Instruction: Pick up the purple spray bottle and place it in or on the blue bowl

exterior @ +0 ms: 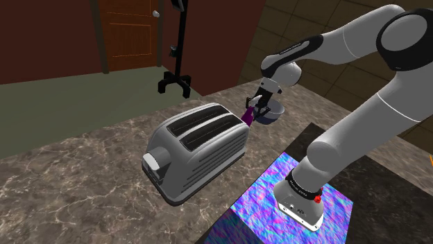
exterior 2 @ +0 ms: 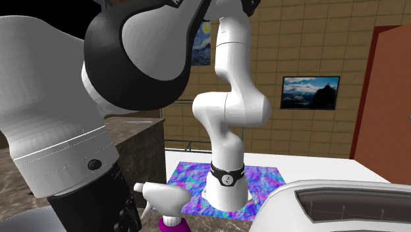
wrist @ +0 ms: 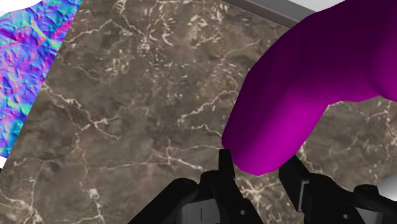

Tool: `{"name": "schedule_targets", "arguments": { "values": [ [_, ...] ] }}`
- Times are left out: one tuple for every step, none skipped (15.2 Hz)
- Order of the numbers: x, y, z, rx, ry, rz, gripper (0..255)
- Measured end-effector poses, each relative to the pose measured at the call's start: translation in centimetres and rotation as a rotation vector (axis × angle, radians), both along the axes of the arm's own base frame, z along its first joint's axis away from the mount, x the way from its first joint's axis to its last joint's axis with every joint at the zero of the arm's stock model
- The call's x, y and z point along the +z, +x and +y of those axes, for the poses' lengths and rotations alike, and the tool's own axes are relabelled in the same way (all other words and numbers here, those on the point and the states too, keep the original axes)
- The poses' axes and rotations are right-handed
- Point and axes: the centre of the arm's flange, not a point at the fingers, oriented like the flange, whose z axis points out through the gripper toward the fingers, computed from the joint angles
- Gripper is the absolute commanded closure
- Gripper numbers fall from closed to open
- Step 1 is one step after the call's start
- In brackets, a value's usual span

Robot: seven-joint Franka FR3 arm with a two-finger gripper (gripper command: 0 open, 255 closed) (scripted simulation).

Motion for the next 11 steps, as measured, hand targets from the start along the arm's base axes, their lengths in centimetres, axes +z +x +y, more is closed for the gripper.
{"name": "schedule_targets", "arguments": {
  "values": [
    [0.0, 0.0, 0.0, 0.000, 0.000, 0.000, 255],
    [0.0, 0.0, 0.0, 0.000, 0.000, 0.000, 255],
    [0.2, 0.0, 0.0, 0.000, 0.000, 0.001, 255],
    [0.6, 0.1, 0.1, 0.001, 0.001, 0.001, 255],
    [1.2, 0.0, 0.1, 0.001, 0.001, 0.001, 255],
    [1.6, 0.0, 0.1, 0.001, 0.001, 0.001, 255],
    [2.2, 0.0, 0.0, 0.001, 0.001, 0.001, 255],
    [2.6, 0.0, 0.1, 0.001, 0.001, 0.001, 255],
    [3.1, -0.1, 0.0, 0.001, 0.000, 0.001, 255],
    [3.6, 0.0, 0.0, 0.000, 0.000, 0.001, 255],
    [4.2, 0.0, 0.0, 0.000, 0.000, 0.001, 255]
  ]
}}
